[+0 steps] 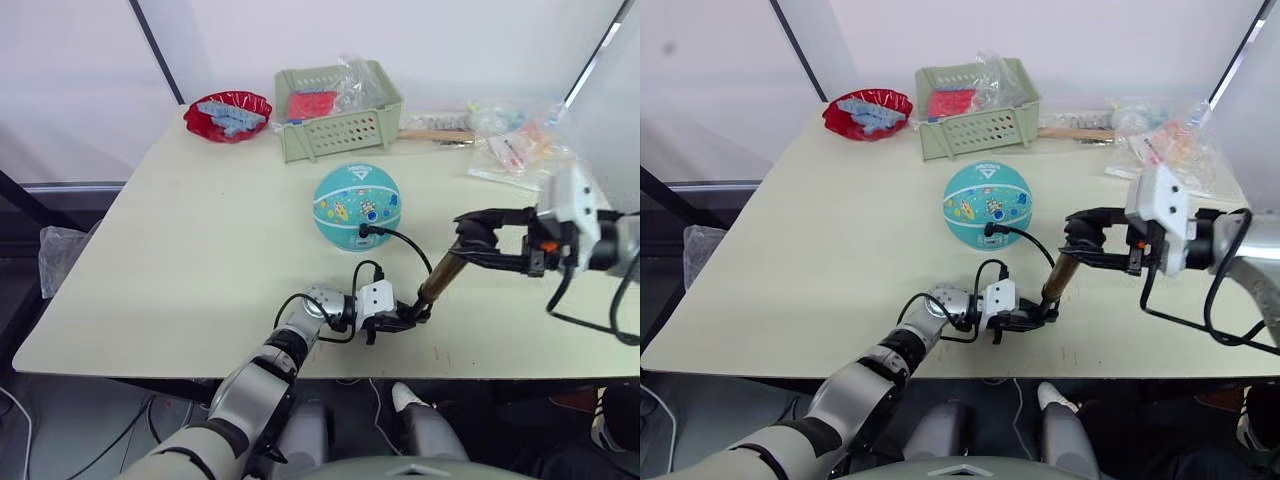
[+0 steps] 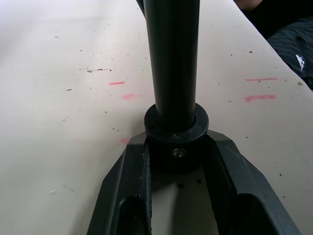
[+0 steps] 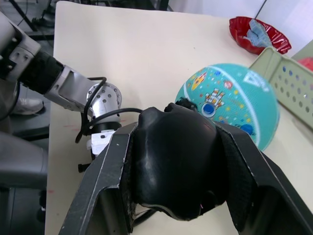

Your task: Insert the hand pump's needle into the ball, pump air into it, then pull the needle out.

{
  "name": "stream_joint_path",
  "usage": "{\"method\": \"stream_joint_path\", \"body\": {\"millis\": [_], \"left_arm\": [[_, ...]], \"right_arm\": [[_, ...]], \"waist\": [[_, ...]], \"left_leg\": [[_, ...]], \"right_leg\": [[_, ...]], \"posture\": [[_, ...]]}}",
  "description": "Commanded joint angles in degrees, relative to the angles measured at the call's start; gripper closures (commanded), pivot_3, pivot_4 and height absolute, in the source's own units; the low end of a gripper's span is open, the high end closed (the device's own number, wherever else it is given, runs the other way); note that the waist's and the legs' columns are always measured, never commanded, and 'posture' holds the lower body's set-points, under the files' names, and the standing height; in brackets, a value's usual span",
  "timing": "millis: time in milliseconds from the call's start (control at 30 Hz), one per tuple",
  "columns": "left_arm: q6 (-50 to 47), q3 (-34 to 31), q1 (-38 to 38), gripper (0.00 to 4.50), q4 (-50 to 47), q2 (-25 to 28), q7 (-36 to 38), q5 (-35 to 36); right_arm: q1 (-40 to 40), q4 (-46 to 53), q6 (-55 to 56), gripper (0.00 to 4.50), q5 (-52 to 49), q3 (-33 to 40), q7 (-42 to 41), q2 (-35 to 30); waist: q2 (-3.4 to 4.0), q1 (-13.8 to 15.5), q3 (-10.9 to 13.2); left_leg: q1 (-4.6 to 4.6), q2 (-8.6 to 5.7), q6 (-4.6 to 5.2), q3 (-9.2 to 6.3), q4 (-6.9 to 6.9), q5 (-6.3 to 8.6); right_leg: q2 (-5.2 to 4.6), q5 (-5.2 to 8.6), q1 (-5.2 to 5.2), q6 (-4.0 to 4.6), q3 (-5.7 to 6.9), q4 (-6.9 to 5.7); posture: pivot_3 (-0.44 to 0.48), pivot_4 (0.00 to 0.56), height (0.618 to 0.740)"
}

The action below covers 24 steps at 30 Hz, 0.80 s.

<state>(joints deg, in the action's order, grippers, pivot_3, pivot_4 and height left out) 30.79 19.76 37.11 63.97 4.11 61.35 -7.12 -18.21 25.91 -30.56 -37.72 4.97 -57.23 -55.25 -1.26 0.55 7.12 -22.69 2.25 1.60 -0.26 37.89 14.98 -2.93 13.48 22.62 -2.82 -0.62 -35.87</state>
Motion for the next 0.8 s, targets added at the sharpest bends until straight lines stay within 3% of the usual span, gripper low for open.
{"method": "stream_joint_path", "body": {"millis": [33,167,367,800], "left_arm": [[-2.23,1.57,-2.53,3.47,4.44,1.56,0.0,-3.29],[-2.27,1.56,-2.52,3.47,4.34,1.57,0.0,-3.27],[-2.29,1.53,-2.54,3.47,4.31,1.56,0.0,-3.26],[-2.29,1.58,-2.43,3.47,4.68,1.36,0.13,-3.32]], "right_arm": [[3.63,-2.16,2.05,2.56,7.22,-6.07,1.2,1.9],[6.29,-4.88,6.43,2.56,13.18,-11.26,2.3,5.03],[7.25,-6.51,8.66,2.56,15.48,-11.24,2.56,6.65],[-6.47,0.51,-6.25,2.56,-2.13,2.39,-0.54,0.17]], "waist": [[-0.03,0.02,-0.06],[-0.06,0.02,-0.17],[0.06,0.04,-0.23],[0.44,0.29,0.45]], "left_leg": [[0.0,-0.01,0.0,0.0,0.0,0.0],[0.0,-0.04,0.0,-0.01,-0.03,0.0],[0.02,-0.04,0.0,0.0,-0.04,0.0],[-0.19,-0.13,0.0,0.01,-0.04,0.0]], "right_leg": [[0.01,-0.04,0.0,0.08,0.0,0.0],[0.04,-0.07,0.01,0.14,0.01,0.0],[0.1,-0.06,0.01,0.13,0.01,0.0],[-0.02,-0.08,0.08,0.16,0.01,0.01]], "posture": [[0.0,0.15,0.736],[0.0,0.15,0.736],[0.0,0.15,0.736],[0.0,0.15,0.736]]}}
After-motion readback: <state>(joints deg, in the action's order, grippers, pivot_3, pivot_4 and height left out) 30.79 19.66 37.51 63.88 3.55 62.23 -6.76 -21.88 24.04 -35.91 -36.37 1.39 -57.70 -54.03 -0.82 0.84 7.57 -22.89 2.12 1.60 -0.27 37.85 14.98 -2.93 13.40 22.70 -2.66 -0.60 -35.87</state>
